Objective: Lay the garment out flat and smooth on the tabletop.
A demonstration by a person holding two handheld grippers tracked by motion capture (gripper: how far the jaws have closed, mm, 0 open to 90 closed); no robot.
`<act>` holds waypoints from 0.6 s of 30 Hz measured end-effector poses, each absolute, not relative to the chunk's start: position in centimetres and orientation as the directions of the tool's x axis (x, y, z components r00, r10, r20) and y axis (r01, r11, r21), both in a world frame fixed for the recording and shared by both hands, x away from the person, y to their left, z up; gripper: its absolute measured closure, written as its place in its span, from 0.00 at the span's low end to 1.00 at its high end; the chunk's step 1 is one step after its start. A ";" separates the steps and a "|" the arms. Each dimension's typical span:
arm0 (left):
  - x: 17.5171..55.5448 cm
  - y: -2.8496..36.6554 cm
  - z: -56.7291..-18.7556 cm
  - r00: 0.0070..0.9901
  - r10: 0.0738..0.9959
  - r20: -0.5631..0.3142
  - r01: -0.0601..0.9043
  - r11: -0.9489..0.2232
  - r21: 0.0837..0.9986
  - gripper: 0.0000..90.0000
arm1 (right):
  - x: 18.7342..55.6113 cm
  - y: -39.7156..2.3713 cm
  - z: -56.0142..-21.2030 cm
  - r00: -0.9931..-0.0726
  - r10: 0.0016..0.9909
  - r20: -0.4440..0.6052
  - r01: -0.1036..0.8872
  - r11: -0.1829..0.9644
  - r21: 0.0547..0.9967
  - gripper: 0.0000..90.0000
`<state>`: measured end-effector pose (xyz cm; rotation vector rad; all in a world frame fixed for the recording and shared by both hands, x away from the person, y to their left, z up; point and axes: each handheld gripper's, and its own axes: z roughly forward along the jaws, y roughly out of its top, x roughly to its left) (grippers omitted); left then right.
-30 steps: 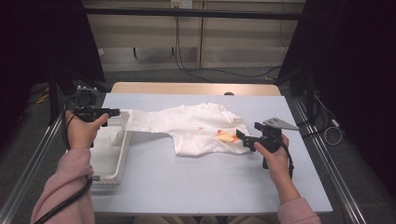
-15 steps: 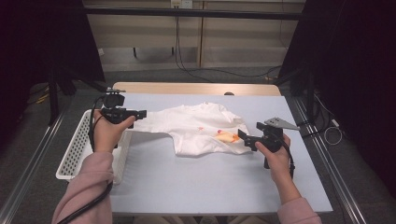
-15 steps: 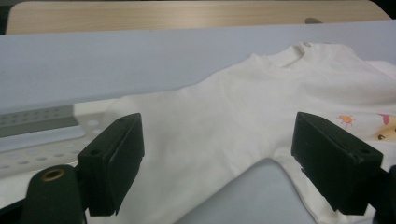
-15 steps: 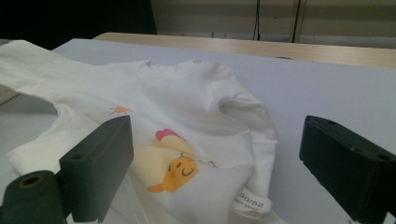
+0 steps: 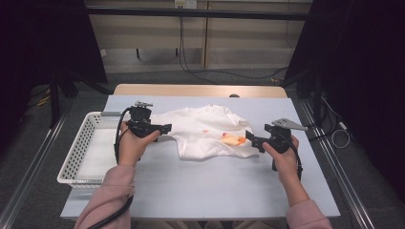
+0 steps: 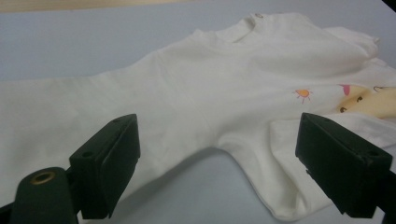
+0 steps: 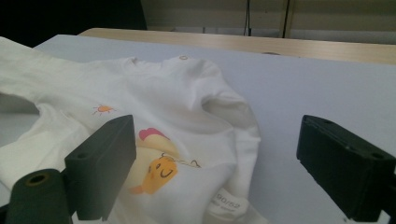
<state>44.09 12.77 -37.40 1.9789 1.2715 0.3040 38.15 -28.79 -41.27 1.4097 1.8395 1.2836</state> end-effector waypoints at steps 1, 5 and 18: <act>44.1 12.8 -37.4 0.478 0.858 -0.189 0.679 -0.224 0.699 0.16 | 38.2 -28.8 -41.3 -0.349 0.924 0.157 0.466 0.026 0.884 0.13; 43.5 11.9 -38.5 0.502 0.847 -0.174 0.673 -0.255 0.694 0.16 | 38.7 -29.1 -41.2 -0.325 0.933 0.152 0.483 0.025 0.875 0.16; 42.2 10.4 -42.1 0.545 0.818 -0.186 0.670 -0.291 0.683 0.15 | 41.7 -29.9 -42.6 -0.267 0.952 0.150 0.560 0.026 0.828 0.42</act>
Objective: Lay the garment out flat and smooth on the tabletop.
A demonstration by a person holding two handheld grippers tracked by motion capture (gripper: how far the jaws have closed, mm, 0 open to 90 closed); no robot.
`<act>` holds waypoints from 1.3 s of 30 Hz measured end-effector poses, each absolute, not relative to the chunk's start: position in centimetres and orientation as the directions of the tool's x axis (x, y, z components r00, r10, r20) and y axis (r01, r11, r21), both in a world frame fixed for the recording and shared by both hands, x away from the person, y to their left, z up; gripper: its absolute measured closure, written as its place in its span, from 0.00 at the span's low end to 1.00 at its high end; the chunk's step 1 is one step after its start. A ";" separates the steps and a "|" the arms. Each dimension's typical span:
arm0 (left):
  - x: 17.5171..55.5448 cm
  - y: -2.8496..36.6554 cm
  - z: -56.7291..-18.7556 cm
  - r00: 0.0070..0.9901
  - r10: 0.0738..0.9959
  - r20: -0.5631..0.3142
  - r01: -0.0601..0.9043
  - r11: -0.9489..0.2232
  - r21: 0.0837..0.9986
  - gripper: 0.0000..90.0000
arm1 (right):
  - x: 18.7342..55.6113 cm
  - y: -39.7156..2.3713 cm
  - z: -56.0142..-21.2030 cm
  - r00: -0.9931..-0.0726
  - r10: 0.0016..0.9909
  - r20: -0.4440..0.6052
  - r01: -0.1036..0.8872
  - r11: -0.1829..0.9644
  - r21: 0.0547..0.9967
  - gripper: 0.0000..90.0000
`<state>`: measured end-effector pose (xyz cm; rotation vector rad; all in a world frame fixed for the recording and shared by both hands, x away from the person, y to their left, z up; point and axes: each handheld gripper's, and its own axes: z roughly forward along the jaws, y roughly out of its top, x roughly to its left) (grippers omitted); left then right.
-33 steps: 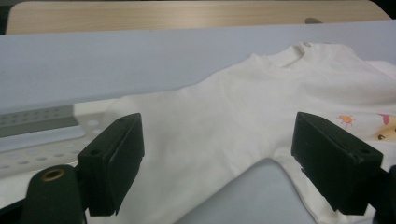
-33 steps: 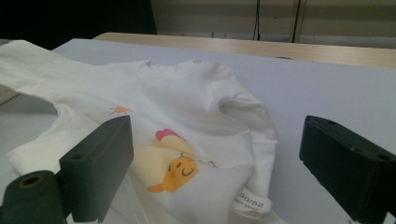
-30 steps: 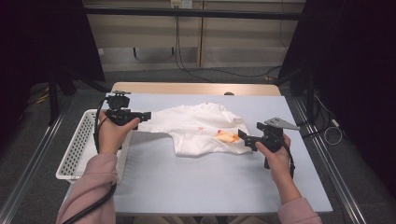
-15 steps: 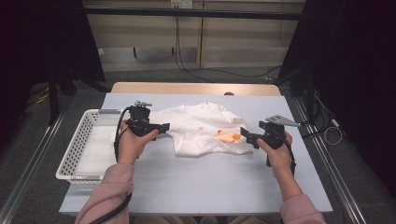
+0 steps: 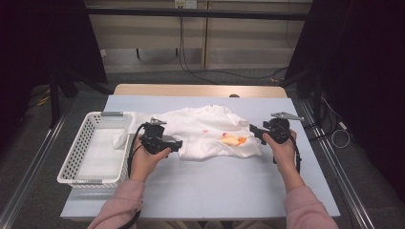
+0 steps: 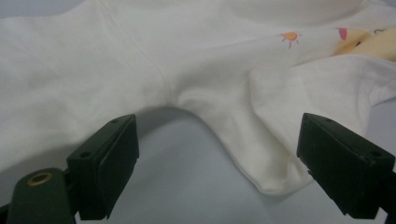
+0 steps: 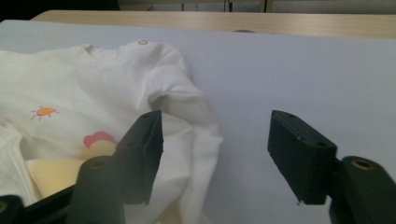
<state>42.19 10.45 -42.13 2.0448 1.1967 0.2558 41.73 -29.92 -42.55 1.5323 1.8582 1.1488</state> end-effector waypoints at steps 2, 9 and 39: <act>42.2 10.4 -42.4 0.547 0.818 -0.179 0.671 -0.300 0.678 0.14 | 42.1 -29.6 -42.9 -0.270 0.955 0.127 0.570 0.052 0.820 0.44; 42.1 10.2 -43.0 0.551 0.816 -0.172 0.668 -0.308 0.678 0.13 | 43.0 -29.0 -44.3 -0.256 0.955 0.149 0.612 0.040 0.790 0.52; 42.0 10.5 -42.7 0.563 0.810 -0.163 0.644 -0.307 0.700 0.13 | 40.1 -21.1 -41.4 -0.531 0.837 0.133 0.494 0.178 0.851 1.00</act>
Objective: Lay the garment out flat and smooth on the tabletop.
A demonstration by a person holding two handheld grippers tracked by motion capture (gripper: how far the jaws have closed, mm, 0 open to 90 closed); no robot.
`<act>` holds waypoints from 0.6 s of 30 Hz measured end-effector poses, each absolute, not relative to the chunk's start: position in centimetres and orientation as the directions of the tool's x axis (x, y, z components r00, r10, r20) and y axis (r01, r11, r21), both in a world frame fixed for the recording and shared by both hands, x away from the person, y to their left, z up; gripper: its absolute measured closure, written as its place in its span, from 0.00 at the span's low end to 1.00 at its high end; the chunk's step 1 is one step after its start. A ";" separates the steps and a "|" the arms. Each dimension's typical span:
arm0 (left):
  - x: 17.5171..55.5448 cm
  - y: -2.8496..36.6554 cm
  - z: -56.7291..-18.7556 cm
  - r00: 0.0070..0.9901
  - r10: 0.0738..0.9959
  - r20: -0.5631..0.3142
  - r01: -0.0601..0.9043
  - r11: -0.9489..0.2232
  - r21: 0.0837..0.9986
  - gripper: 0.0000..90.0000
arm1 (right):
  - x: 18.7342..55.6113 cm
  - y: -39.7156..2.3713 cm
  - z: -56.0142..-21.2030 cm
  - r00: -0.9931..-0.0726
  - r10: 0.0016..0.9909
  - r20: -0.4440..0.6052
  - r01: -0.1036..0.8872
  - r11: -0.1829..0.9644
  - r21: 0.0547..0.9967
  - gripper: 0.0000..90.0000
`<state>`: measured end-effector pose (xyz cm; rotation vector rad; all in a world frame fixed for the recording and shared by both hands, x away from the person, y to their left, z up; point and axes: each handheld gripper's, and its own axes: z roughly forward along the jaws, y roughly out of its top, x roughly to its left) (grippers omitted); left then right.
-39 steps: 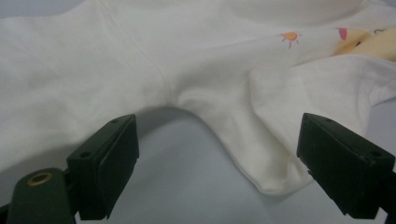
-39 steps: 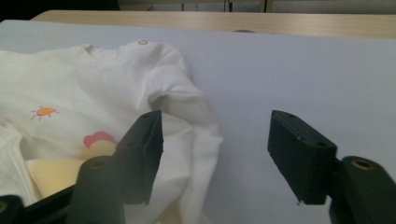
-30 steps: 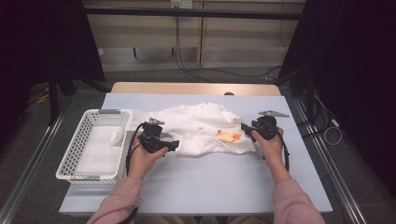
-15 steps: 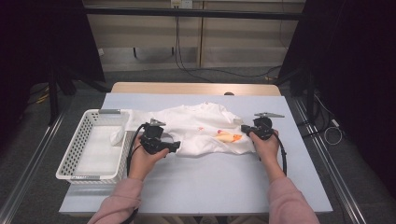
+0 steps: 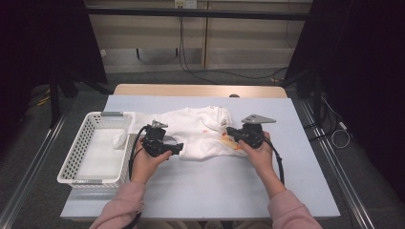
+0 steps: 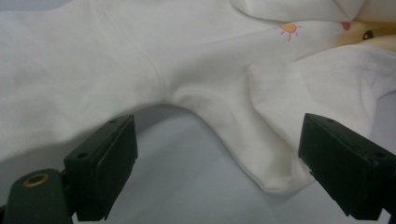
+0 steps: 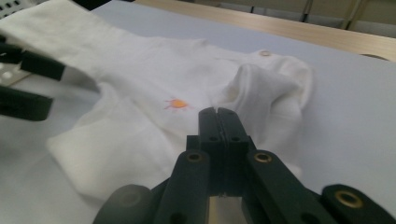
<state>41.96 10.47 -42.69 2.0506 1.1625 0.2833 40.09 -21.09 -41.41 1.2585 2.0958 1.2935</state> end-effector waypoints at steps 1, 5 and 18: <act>42.0 10.5 -42.7 0.563 0.810 -0.163 0.644 -0.307 0.700 0.13 | 39.8 -20.5 -41.5 -0.549 0.828 0.116 0.489 0.206 0.848 1.00; 41.9 10.4 -42.6 0.559 0.812 -0.168 0.646 -0.300 0.702 0.13 | 39.2 -18.5 -42.4 -0.597 0.795 0.106 0.491 0.257 0.833 1.00; 42.0 10.7 -42.4 0.556 0.814 -0.168 0.641 -0.291 0.710 0.13 | 39.0 -15.2 -45.8 -0.655 0.751 0.086 0.527 0.372 0.764 1.00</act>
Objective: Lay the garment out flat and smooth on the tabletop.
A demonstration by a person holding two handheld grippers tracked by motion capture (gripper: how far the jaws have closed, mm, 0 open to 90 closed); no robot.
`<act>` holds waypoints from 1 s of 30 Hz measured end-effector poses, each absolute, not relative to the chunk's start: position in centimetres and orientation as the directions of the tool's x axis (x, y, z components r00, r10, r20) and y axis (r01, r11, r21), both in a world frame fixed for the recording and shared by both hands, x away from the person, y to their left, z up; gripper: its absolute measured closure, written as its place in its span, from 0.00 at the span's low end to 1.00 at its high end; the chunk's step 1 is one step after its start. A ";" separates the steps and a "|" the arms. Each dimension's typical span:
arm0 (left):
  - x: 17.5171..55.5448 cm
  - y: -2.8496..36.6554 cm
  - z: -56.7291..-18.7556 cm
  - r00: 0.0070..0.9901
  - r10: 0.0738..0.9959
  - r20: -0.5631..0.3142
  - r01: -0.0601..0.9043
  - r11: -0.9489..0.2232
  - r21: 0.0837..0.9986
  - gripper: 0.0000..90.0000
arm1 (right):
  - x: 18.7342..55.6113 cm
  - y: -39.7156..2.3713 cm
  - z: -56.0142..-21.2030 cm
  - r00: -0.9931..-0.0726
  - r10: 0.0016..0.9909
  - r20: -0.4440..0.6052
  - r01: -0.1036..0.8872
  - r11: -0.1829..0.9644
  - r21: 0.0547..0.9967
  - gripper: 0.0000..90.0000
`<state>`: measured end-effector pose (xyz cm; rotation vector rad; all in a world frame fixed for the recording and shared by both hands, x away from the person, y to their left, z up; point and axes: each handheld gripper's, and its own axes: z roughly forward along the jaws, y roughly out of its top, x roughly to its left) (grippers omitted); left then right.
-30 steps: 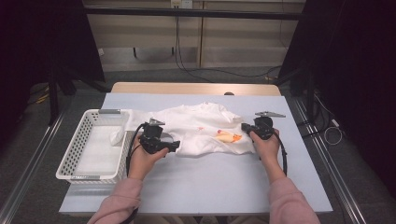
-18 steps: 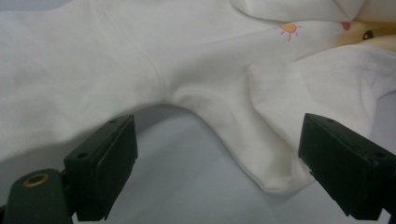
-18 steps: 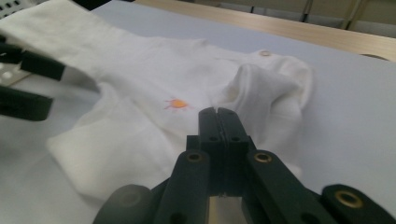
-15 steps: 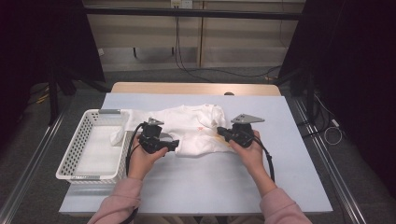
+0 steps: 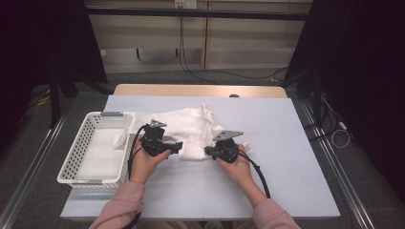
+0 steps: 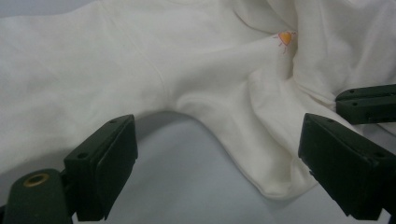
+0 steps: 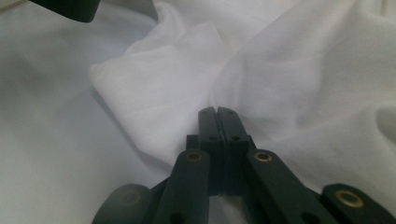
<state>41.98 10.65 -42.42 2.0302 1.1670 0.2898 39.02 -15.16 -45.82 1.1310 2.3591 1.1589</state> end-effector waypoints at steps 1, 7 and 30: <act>42.0 10.6 -42.4 0.551 0.817 -0.170 0.642 -0.285 0.712 0.13 | 39.0 -15.2 -45.8 -0.651 0.753 0.096 0.535 0.366 0.761 1.00; 42.0 10.7 -42.3 0.562 0.812 -0.161 0.635 -0.298 0.712 0.13 | 39.0 -15.7 -45.3 -0.647 0.752 0.125 0.540 0.336 0.771 0.83; 42.0 10.6 -42.4 0.567 0.809 -0.154 0.629 -0.304 0.716 0.13 | 41.3 -25.0 -40.6 -0.456 0.882 0.119 0.577 0.192 0.794 0.41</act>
